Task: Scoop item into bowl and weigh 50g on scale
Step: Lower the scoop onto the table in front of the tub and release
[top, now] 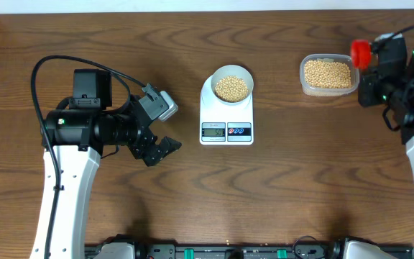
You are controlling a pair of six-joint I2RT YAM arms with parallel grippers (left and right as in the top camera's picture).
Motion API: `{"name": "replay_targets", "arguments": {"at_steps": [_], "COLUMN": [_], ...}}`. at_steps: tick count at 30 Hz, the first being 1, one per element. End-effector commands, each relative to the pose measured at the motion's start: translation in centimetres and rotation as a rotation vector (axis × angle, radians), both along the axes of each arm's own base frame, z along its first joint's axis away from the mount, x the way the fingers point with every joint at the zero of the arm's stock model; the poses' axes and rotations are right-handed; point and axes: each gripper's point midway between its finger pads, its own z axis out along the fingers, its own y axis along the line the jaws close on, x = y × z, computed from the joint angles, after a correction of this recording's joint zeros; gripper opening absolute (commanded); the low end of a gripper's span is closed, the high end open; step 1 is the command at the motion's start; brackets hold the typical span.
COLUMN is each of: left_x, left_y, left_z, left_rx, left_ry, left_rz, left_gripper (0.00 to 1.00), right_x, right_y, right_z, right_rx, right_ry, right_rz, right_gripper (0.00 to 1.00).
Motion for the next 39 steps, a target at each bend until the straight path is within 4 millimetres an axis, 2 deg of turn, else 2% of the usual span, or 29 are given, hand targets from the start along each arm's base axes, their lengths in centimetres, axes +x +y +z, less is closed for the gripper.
{"name": "replay_targets", "arguments": {"at_steps": [1,9,13,16,23,32,39], "left_x": [0.1,0.1,0.1,0.1,0.1,0.1,0.1], "left_y": [-0.1,-0.1,-0.1,-0.1,-0.1,-0.1,-0.1], "left_z": [0.6,0.6,0.6,0.6,0.6,0.6,0.6], "left_rx": [-0.012,-0.012,-0.012,-0.012,-0.012,-0.012,-0.012], "left_ry": [-0.013,-0.013,-0.013,-0.013,-0.013,-0.013,-0.013], "left_rz": [0.001,0.001,0.001,0.001,0.001,0.001,0.001], "left_gripper": [0.98,0.98,0.98,0.98,0.98,0.98,0.98], "right_x": [-1.4,-4.7,-5.6,-6.0,-7.9,-9.5,-9.8], "right_y": [2.5,3.4,4.0,4.4,4.6,3.8,3.8], "right_z": [-0.5,-2.2,-3.5,-5.2,-11.2,-16.1,-18.2], "right_rx": [0.212,0.340,0.389,0.455,0.588,0.666,0.716], "right_ry": [0.062,0.214,0.270,0.312,0.435,0.479,0.460], "right_rz": [0.064,0.067,0.051,0.006,-0.169,-0.328,-0.396], "right_gripper": [0.01,0.01,0.01,0.01,0.01,0.01,0.04]}}
